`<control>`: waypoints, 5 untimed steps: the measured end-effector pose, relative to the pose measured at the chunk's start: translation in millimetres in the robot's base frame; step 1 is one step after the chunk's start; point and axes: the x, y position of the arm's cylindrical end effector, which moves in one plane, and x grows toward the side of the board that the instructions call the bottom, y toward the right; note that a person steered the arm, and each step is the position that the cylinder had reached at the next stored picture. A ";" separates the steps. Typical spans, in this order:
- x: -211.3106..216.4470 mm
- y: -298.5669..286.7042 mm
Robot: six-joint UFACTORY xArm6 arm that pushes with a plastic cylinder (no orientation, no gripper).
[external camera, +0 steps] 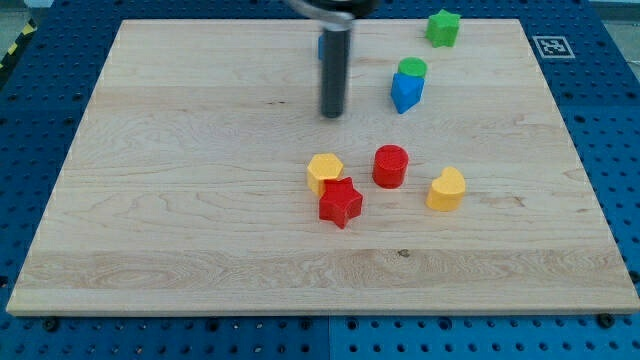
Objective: Slide the blue cube closer towards the green circle
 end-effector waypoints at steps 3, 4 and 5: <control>-178.1 -84.7; -181.2 -24.5; -181.7 13.5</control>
